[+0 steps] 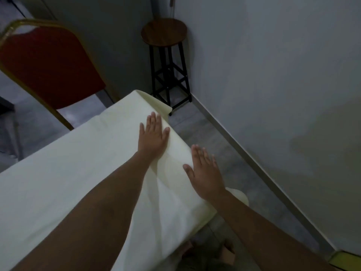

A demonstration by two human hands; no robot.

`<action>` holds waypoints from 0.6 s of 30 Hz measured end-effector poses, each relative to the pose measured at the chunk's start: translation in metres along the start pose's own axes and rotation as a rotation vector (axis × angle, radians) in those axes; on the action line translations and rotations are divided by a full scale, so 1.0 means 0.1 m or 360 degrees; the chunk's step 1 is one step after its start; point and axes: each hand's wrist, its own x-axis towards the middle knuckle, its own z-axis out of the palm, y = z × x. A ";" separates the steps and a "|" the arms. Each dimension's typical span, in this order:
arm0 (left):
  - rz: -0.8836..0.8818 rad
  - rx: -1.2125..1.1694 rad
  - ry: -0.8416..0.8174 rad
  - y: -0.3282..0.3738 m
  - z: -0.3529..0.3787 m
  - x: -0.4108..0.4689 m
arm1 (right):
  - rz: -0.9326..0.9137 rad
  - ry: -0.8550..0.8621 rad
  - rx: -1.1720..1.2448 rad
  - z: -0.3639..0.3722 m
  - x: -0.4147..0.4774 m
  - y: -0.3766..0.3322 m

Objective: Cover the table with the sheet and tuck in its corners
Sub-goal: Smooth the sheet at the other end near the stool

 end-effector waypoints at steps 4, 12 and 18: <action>-0.0038 -0.0098 0.0101 0.05 0.10 -0.02 | -0.0010 -0.0068 0.0159 -0.02 0.04 0.03; -0.0352 -0.0238 0.0162 0.31 0.15 -0.10 | -0.0010 -0.0162 0.0240 -0.13 0.08 0.14; -0.0797 -0.0392 0.0288 0.79 0.33 -0.29 | -0.0081 -0.0258 0.0234 -0.49 0.36 0.70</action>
